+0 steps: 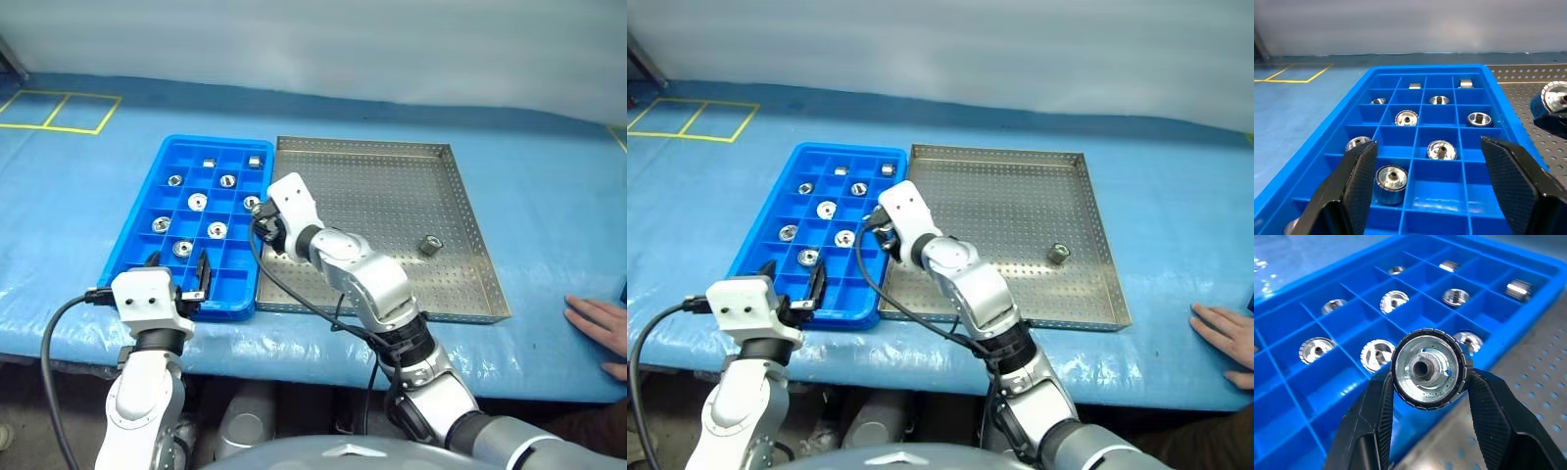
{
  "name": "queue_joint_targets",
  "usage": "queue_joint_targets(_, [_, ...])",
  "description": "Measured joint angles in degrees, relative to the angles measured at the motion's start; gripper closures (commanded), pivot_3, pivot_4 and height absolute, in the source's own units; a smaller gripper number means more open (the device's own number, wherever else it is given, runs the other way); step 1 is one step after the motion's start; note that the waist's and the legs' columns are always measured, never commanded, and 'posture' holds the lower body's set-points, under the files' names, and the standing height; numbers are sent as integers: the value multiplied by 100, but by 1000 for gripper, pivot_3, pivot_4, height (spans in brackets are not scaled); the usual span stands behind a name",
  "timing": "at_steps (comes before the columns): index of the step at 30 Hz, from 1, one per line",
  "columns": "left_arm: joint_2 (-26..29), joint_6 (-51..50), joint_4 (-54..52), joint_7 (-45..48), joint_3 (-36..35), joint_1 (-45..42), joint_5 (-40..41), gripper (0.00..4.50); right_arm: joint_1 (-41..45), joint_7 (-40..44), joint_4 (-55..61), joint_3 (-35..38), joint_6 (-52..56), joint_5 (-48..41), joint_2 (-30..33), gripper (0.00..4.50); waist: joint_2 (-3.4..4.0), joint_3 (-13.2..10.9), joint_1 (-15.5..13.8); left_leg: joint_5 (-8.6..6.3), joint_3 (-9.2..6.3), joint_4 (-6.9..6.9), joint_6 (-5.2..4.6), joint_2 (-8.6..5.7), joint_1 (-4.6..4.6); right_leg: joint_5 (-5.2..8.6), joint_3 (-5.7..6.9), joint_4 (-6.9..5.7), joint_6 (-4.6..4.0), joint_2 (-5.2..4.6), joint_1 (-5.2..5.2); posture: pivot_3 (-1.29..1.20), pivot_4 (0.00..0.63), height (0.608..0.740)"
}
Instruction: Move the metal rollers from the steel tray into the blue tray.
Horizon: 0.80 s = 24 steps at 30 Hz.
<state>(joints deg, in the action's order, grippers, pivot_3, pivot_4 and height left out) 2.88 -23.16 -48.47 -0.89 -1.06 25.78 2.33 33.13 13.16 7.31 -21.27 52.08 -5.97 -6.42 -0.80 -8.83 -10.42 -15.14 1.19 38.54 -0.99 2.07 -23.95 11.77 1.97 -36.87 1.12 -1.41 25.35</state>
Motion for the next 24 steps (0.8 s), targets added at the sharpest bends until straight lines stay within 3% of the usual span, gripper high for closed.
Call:
queue_joint_targets(16, [9,-3,-13,75,114,26,60,853,-248,202,-91,-390,129,21,210,2623,2,1,-430,3,-4,5,6,-2,4,0,15,-7,-2,3,-8,441,150,740])
queue_joint_targets(24, [101,-51,14,279,189,-196,143,853,-472,173,391,-384,374,-5,343,13,2,3,-443,4,-4,9,7,-2,9,3,28,-7,-6,3,-21,378,150,740])
